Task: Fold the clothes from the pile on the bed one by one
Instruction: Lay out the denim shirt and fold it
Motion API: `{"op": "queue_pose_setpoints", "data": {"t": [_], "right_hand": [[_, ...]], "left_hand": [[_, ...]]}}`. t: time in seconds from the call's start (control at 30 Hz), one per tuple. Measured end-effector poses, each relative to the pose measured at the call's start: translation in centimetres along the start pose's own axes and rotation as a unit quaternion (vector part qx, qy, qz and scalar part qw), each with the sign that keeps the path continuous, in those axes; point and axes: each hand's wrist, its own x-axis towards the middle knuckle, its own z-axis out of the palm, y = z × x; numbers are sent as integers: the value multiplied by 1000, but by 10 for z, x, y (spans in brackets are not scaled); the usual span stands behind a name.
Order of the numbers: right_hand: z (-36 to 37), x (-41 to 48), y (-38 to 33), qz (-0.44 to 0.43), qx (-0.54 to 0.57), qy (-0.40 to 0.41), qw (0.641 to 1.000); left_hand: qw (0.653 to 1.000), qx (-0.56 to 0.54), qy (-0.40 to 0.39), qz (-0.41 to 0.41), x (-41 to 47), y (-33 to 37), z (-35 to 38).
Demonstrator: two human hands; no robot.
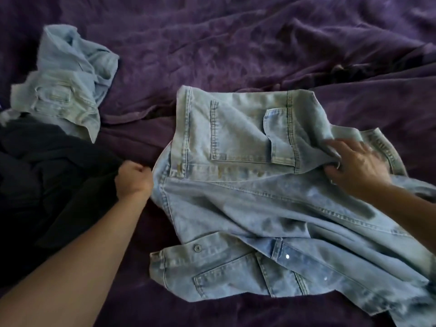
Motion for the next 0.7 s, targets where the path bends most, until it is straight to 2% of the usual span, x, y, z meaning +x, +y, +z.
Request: {"op": "queue_pose_setpoints", "data": {"t": [0.07,0.13,0.17,0.23,0.3,0.37,0.4,0.43,0.47,0.5,0.53,0.57,0.6,0.63,0.67,0.7], "right_hand": [[2,6,-6,-11,32,7,999],[6,8,-10,8,36,-48,998],[10,6,-9,20,12,-87,996],[21,-6,-4,22,-49,-123,991],[20,-17,8,14,-27,-52,998],[11,-25,23,11,47,82,995],[8,-31,31,-4,57,147,987],[4,-37,36,-23,48,169,984],[3,-42,38,-38,33,130,990],[3,-46,37,-46,11,26,999],[4,-49,34,-43,-28,-119,992],[5,-48,33,-43,-60,-233,970],[3,-42,30,-33,-63,-275,959],[-1,-33,28,-16,-22,-249,968],[-8,-19,24,24,37,-180,983],[-13,-3,23,66,74,-69,993]], "left_hand": [[997,-50,-27,51,2,24,14],[992,-54,-98,58,-5,41,31],[990,-43,-119,53,-8,46,40],[991,-42,-116,43,-10,48,52],[995,-72,-67,31,-7,49,49],[997,-71,-4,37,5,42,34],[998,-39,7,44,13,35,25],[998,26,-10,48,19,28,15],[991,110,-53,51,23,23,7],[975,185,-103,58,24,21,0],[961,227,-140,70,27,22,-3],[958,227,-154,87,31,28,-4],[962,200,-148,110,35,37,-2],[969,157,-135,135,39,49,2],[976,105,-117,150,44,61,5],[983,45,-99,147,49,72,10]]}}
